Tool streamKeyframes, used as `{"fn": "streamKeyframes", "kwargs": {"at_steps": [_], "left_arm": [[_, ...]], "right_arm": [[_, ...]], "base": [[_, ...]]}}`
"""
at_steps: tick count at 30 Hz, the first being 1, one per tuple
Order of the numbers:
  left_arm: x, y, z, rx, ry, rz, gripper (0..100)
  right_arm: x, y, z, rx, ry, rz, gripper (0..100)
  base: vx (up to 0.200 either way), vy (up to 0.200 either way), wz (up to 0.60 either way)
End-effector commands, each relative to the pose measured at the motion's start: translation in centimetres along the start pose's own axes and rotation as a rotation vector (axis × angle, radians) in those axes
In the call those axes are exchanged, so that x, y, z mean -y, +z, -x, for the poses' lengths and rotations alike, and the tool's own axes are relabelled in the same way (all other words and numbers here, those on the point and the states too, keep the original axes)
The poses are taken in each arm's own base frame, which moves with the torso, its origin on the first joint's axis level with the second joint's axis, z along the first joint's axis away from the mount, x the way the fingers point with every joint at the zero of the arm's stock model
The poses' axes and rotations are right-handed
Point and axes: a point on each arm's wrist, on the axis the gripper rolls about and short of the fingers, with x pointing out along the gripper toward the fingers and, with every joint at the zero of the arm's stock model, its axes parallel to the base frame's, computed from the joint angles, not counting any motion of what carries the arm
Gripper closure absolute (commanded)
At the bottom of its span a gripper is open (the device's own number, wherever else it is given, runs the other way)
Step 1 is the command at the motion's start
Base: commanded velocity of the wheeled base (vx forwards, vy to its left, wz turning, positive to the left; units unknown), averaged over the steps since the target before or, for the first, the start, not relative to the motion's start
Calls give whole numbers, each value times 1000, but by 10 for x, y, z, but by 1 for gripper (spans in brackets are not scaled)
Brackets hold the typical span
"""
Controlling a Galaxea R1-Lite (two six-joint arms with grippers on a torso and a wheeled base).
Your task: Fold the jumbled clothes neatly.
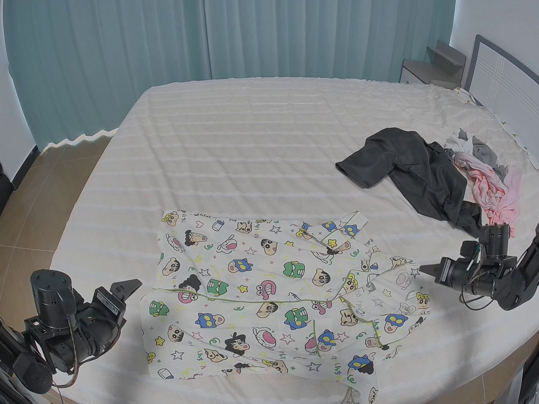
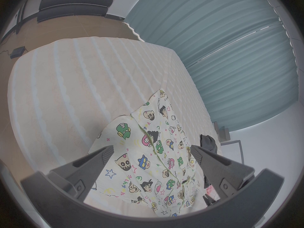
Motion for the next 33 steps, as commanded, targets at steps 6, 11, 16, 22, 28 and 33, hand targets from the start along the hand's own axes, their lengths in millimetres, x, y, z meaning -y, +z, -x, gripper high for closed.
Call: {"fn": "streamKeyframes", "kwargs": {"at_steps": [6,11,16,22,28,33], "left_arm": [[-1,-1,3,-9,-6,-5,0],[1,0,5,-1,-24,1,0],[2,1,8,8,-38,4,0],[2,1,7,3,-34,28,0],[2,1,7,1,-34,47,0],[2,1,7,-1,-33,48,0]], "right_arm": [[-119,65,-32,-29,240,-212,0],[-146,51,-77,-128,257,-333,0],[-164,32,-107,-183,260,-365,0],[-176,4,-130,-211,208,-364,0],[-182,-2,-133,-206,204,-357,0],[-183,1,-146,-166,185,-357,0]], "base": [[0,0,0],[0,0,0],[0,0,0],[0,0,0],[0,0,0],[0,0,0]]}}
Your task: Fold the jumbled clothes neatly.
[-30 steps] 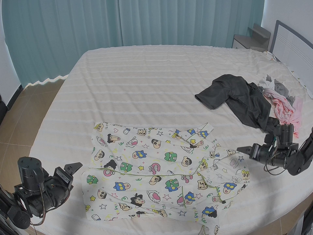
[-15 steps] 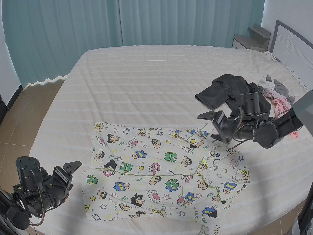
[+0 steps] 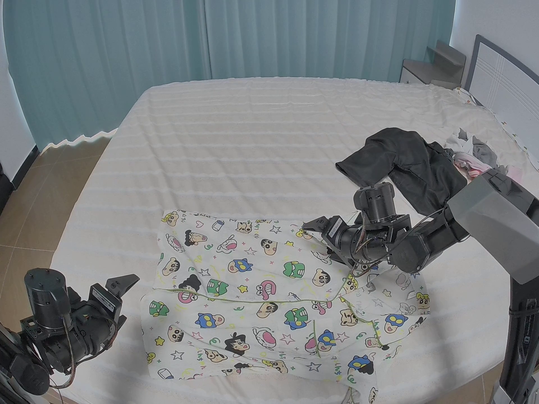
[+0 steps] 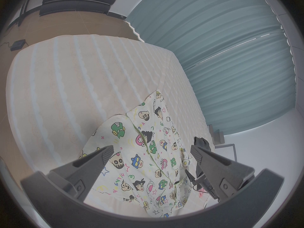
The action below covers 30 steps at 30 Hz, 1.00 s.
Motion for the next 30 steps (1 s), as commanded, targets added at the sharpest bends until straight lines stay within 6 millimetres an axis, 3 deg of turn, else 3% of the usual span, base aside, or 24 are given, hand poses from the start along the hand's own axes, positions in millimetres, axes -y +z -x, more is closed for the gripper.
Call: {"fn": "streamKeyframes", "kwargs": {"at_steps": [1,9,18,23,30], "left_arm": [[-2,-1,1,-3,9,0,0],[-2,-1,1,-3,9,0,0],[-5,-2,-2,-11,29,-3,0],[-5,-2,-2,-11,31,-3,0],[-5,-2,-2,-11,31,-3,0]], "right_arm": [[5,0,-16,14,-19,3,0],[11,2,-26,27,-64,39,0],[20,23,-37,110,-99,89,0],[11,33,-50,142,-68,96,0],[-16,57,-67,238,22,108,0]], "base": [[0,0,0],[0,0,0],[0,0,0],[0,0,0],[0,0,0]]}}
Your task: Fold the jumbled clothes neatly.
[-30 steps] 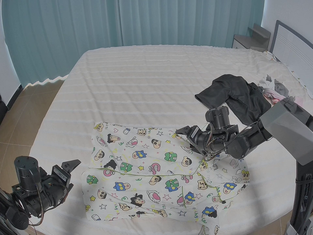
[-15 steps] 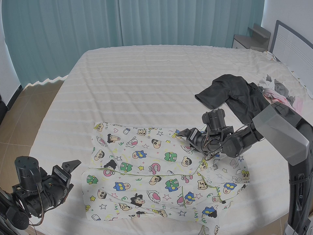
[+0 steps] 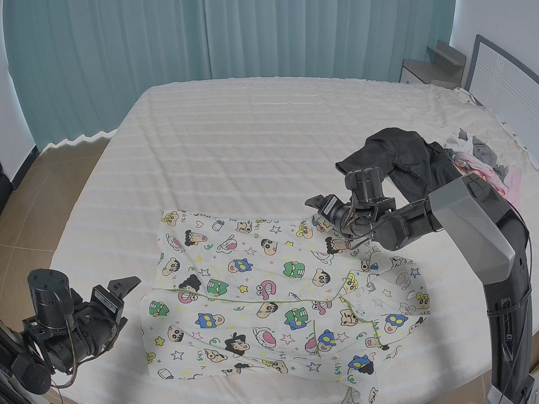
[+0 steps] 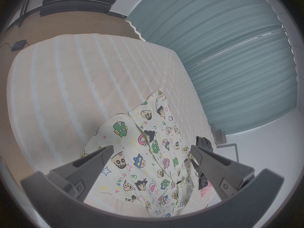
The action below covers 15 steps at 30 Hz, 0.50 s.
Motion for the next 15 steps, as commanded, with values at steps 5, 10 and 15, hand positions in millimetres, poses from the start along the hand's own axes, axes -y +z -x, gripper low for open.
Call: {"fn": "streamKeyframes", "kwargs": {"at_steps": [5,10,15], "left_arm": [[-3,-1,0,-6,18,-4,0],[-3,-1,0,-6,18,-4,0],[-3,-1,0,-4,17,-3,0]], "right_arm": [[-15,30,-37,154,77,32,0],[-12,35,-44,219,46,39,0],[-21,41,-37,243,67,46,0]], "base": [[0,0,0],[0,0,0],[0,0,0]]}}
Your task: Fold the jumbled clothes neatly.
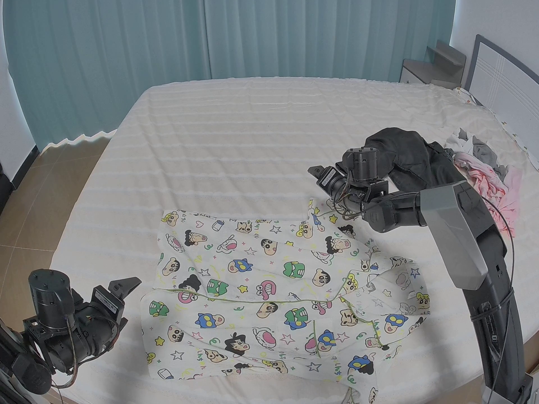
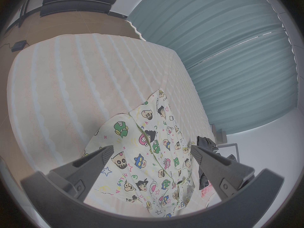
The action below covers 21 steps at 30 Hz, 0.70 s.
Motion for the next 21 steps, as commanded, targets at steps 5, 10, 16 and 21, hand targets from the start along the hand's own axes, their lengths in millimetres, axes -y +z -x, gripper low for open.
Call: {"fn": "streamKeyframes", "kwargs": {"at_steps": [5,10,16,21], "left_arm": [[-3,-1,1,-2,11,-1,0],[-3,-1,1,-2,11,-1,0],[-2,-2,2,-18,-1,-10,0],[12,-1,-7,-52,-64,-127,0]], "right_arm": [[-19,23,13,53,21,3,0],[-21,19,35,0,-17,20,0],[-9,8,79,-115,-79,14,0],[0,17,149,-156,-73,-21,0]], "base": [[0,0,0],[0,0,0],[0,0,0],[0,0,0]]}}
